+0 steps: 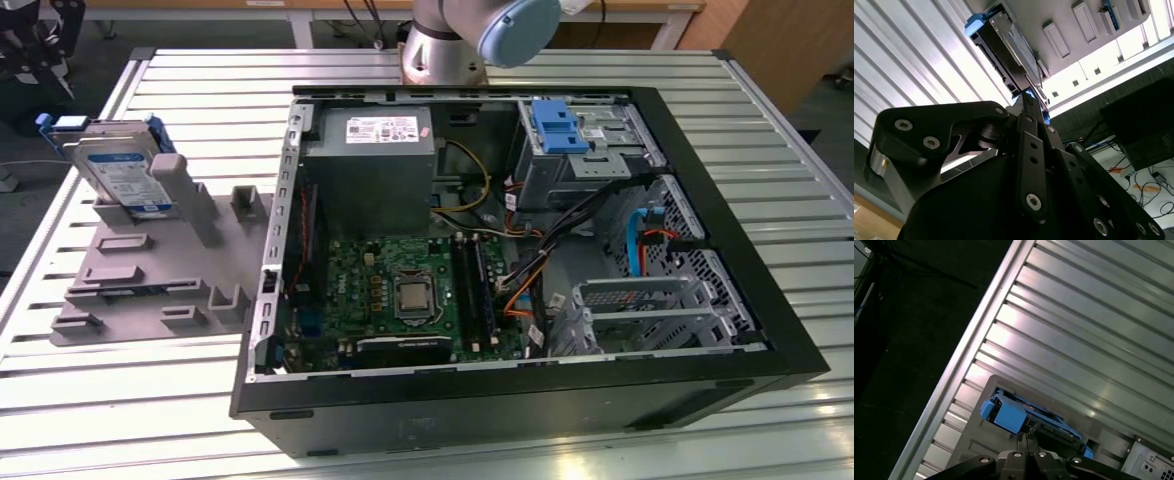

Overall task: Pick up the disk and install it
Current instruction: 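Pick up the disk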

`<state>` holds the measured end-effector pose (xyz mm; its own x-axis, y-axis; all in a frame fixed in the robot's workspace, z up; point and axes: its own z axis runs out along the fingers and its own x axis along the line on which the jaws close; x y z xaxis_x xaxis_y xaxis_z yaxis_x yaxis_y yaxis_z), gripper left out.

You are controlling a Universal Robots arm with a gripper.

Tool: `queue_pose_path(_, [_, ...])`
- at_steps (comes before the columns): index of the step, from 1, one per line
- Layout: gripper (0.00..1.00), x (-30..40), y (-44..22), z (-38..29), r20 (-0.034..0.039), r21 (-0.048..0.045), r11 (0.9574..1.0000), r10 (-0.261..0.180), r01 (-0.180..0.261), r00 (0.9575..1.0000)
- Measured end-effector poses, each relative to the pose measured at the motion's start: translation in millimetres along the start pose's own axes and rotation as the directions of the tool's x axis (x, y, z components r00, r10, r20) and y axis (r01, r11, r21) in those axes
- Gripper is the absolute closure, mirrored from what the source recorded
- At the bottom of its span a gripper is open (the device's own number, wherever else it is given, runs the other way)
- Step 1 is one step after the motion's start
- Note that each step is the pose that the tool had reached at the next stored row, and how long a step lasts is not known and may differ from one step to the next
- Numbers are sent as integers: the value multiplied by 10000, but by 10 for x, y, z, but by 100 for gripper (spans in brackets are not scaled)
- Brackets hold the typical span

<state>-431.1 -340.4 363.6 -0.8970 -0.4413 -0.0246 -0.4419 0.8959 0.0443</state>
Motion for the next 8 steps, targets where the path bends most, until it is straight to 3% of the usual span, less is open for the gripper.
queue_pose_path(8, [89,0,0,0,-1,-1,10000,-15,15,10000])
